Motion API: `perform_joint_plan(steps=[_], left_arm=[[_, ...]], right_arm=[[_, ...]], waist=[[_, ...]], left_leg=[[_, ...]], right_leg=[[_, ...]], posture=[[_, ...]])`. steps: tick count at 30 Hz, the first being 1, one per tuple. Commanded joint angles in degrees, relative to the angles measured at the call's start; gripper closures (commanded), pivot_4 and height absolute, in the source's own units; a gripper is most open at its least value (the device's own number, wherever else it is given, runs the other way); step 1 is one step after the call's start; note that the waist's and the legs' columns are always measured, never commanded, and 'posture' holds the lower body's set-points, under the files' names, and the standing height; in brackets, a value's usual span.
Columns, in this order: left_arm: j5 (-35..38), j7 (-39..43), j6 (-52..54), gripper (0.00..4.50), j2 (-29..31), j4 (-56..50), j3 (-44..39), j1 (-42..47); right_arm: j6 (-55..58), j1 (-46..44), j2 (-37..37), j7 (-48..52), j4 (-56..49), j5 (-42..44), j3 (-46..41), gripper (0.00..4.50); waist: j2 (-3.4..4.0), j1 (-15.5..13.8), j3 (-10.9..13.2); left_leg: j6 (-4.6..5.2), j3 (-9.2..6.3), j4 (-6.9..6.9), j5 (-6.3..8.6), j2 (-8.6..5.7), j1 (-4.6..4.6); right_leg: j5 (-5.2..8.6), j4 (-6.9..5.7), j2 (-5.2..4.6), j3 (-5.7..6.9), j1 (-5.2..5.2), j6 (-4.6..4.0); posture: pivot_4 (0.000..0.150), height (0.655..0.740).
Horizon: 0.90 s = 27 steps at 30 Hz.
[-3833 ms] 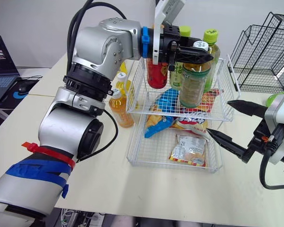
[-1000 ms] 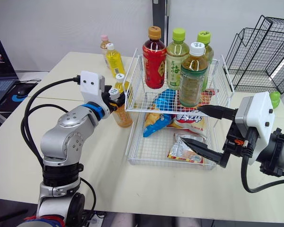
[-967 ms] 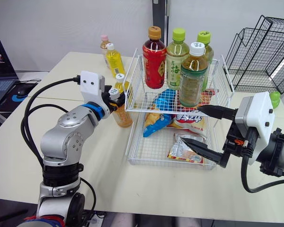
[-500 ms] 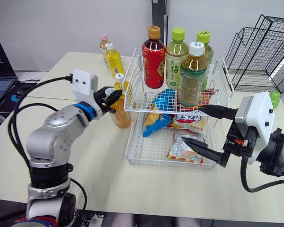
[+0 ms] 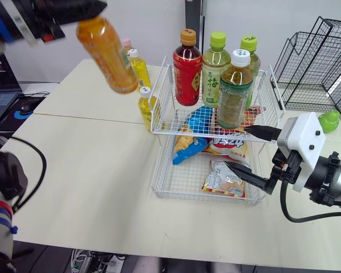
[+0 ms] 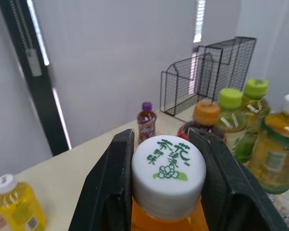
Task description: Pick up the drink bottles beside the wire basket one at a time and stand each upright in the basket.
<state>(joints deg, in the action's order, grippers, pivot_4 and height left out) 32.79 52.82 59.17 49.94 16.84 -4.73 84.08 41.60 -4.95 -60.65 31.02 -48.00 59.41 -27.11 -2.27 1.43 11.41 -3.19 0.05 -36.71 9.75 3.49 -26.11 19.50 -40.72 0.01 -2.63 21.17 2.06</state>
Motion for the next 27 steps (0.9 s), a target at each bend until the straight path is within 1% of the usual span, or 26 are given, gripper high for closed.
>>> perform_joint_plan(steps=[1, 6, 9, 12, 14, 16, 19, 23, 27], left_arm=[[-1.9, 6.0, -3.0, 3.12, -0.9, 5.9, 3.1, 8.0], [-2.7, 12.6, -3.9, 3.12, -7.1, 13.7, 6.2, 16.2], [-3.5, 15.7, -4.6, 3.12, -10.6, 16.1, 7.8, 17.7], [-5.1, 17.2, -7.3, 3.12, -14.5, 17.0, 9.3, 17.4], [-6.2, 17.7, -9.5, 3.12, -16.7, 17.3, 10.0, 16.4], [-7.0, 17.9, -11.2, 3.12, -18.6, 17.5, 10.2, 15.5], [-8.2, 17.4, -13.8, 3.12, -21.5, 16.4, 10.8, 13.1], [-8.6, 16.3, -14.0, 3.12, -24.5, 16.3, 10.2, 11.2], [-9.9, 16.4, -16.1, 3.12, -26.0, 16.3, 10.8, 9.8]], right_arm=[[-1.4, 0.1, 0.4, 0.2, -0.4, -2.1, -0.5, 0.0], [-1.0, 0.8, 0.6, 1.0, -0.6, -4.3, -0.1, 0.0], [-1.2, 1.4, 1.6, 0.4, -1.1, -4.5, -0.8, 0.0], [-0.7, 1.4, 1.8, -0.1, -1.5, -4.0, -2.3, 0.0], [2.0, 2.7, -0.3, 2.9, -1.0, 1.2, -12.3, 0.0], [3.6, 3.5, -1.6, 3.9, -0.6, 4.5, -17.9, 0.0], [4.7, 4.5, -2.4, 2.9, -1.0, 7.4, -20.9, 0.0], [5.8, 5.6, -3.0, 1.8, -1.6, 9.8, -23.3, 0.0], [6.2, 6.4, -3.4, 0.9, -1.9, 11.3, -24.6, 0.0]], waist=[[0.0, 0.1, 0.0], [0.0, 0.1, 0.0], [0.01, 0.2, 0.0], [0.06, 0.3, 0.0], [0.15, 0.3, 0.1], [0.24, 0.3, 0.1], [0.24, 0.5, 0.1], [0.25, 0.4, 0.1], [0.25, 0.3, 0.1]], left_leg=[[0.0, 0.01, 0.0, 0.0, 0.0, 0.0], [0.0, 0.01, -0.02, 0.0, 0.03, 0.0], [0.0, 0.03, -0.03, 0.0, 0.01, -0.18], [0.0, 0.02, -0.02, 0.0, 0.01, -0.27], [0.0, 0.01, -0.03, -0.01, 0.02, -0.29], [0.0, 0.04, -0.03, -0.01, -0.03, -0.3], [0.0, 0.02, -0.02, 0.0, 0.04, -0.27], [0.01, 0.02, -0.06, -0.01, 0.02, -0.26], [0.01, 0.01, -0.1, -0.01, -0.03, -0.32]], right_leg=[[0.0, -0.01, 0.0, -0.01, 0.01, 0.0], [0.01, -0.07, 0.01, -0.01, 0.04, 0.01], [0.01, -0.06, 0.01, -0.03, 0.2, 0.01], [0.0, -0.07, 0.01, -0.03, 0.27, -0.01], [-0.01, -0.11, 0.02, -0.02, 0.3, -0.03], [-0.05, -0.11, -0.02, -0.05, 0.29, -0.09], [-0.11, -0.09, 0.03, -0.04, 0.27, -0.2], [-0.1, -0.15, 0.03, -0.05, 0.27, -0.18], [-0.1, -0.13, 0.01, -0.05, 0.28, -0.18]], posture=[[0.15, 0.7347], [0.15, 0.7347], [0.15, 0.7347], [0.15, 0.7347], [0.15, 0.7347], [0.15, 0.7347], [0.15, 0.7347], [0.15, 0.7347], [0.15, 0.7347]])
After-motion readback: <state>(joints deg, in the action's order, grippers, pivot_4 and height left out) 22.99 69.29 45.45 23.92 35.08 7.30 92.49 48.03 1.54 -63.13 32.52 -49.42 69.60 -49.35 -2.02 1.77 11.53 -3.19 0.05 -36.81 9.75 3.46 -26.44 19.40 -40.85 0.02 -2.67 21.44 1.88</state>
